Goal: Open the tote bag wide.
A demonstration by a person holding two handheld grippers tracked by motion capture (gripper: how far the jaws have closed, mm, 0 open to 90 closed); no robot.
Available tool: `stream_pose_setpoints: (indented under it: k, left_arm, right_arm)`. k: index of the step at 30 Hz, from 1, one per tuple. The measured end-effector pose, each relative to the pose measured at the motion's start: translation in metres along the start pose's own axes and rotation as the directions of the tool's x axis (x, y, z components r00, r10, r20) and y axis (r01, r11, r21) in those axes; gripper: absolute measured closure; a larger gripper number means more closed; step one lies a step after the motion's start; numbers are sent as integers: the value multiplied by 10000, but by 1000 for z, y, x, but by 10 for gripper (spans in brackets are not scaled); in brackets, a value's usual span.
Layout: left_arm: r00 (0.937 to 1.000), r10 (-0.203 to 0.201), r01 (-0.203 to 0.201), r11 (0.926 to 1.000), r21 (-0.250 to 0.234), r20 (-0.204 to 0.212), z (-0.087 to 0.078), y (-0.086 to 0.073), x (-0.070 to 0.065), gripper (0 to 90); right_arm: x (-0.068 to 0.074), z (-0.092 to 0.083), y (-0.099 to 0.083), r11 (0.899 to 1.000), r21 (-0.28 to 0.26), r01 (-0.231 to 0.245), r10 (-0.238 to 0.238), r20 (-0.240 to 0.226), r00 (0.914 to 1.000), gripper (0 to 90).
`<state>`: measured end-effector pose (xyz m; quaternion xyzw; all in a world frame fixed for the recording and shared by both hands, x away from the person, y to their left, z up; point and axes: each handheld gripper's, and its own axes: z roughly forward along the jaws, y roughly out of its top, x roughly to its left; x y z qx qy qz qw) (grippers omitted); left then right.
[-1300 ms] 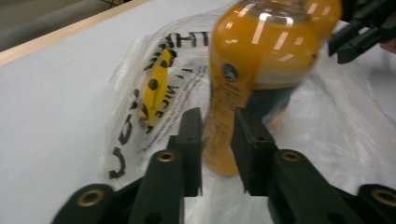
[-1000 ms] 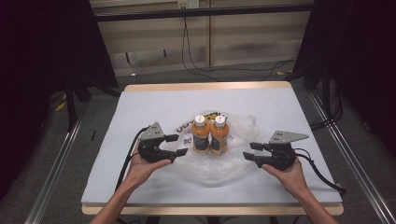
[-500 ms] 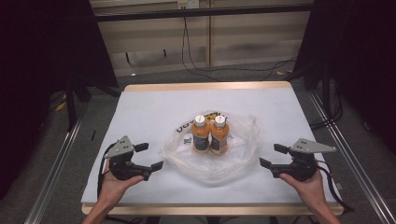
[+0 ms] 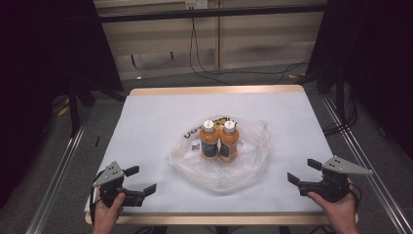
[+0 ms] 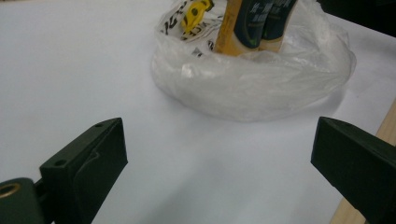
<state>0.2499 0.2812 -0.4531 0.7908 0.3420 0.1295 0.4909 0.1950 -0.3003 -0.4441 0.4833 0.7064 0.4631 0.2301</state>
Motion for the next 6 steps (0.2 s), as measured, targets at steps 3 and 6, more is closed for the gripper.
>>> stream_pose_setpoints:
  k: [3, 6]
  left_arm:
    - [9993, 58, -74, 9990, -434, -363, -6, -3, 4, 34]
    - [9990, 190, -200, 9995, -243, -401, -2, -3, 4, 34]
  right_arm:
    - [-6, -1, 0, 10000, -53, -39, 40, 250, 9997, 69]
    - [-8, -1, -1, 9998, -99, -164, 166, 276, 9995, 66]
